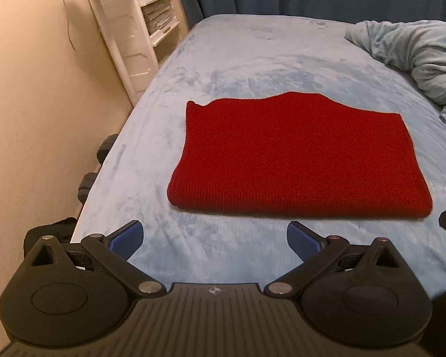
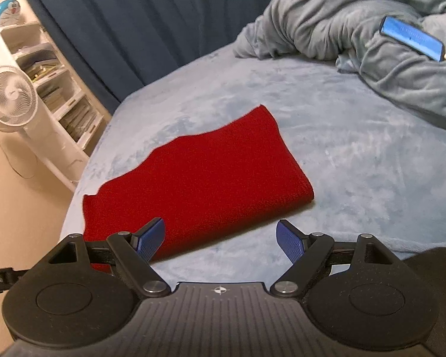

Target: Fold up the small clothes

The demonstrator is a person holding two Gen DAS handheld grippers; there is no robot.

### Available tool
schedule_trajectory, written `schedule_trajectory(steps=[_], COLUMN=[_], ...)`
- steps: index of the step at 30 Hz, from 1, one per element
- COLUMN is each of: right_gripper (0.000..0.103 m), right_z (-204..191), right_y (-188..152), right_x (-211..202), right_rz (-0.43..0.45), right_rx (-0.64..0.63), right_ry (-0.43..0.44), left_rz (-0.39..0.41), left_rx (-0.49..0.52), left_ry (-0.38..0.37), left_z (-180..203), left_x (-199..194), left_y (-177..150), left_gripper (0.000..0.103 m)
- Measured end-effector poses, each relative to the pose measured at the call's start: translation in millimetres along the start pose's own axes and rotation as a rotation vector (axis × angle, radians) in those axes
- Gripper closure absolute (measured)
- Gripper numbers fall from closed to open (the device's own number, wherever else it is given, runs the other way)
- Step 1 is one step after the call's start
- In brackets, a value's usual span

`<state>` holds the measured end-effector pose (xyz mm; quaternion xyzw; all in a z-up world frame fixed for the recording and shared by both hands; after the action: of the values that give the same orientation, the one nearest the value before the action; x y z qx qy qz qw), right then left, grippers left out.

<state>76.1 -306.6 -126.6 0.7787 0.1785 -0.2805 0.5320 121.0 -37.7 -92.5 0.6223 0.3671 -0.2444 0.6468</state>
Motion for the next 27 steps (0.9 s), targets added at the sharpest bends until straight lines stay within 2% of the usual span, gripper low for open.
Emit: schedule_trajectory(steps=[8,14,22,27], right_gripper=[0.020,0.020,0.019,0.014], right_z=[34.9,61.9,75.9,92.8], right_y=[7.2,-2.4,-27.3,-17.5], right_x=[64.3,112.1,140.8,160.6], right_rz=[-0.005,-0.086,-0.208,-0.175], right_rx=[0.084,0.192,0.291,0.405], right_ry=[-0.074,-0.085,-0.055,-0.030], left_rz=[-0.005,-0.060,-0.070,-0.075], left_rx=[-0.019,-0.077,-0.098,-0.123], left_ry=[0.031,0.028,0.072,0.088], left_z=[15.8,24.9,25.7,21.2], left_x=[23.4,49.0,71.0,76.0], left_y=[20.0,27.1,35.8,41.0], left_gripper=[0.000,0.000,0.000,0.000])
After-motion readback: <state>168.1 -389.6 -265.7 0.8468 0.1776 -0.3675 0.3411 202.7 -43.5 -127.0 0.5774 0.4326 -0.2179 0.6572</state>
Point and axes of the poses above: each gripper's, at about its wrist camera, not at the fingertips, and x roughly the way its jaws point, z to its right, y to its top, the point moved 3 cm from there along x, roughly the way its jaws point, and after that the axes turned 13 degrees about -x, right-handed, at the moved point
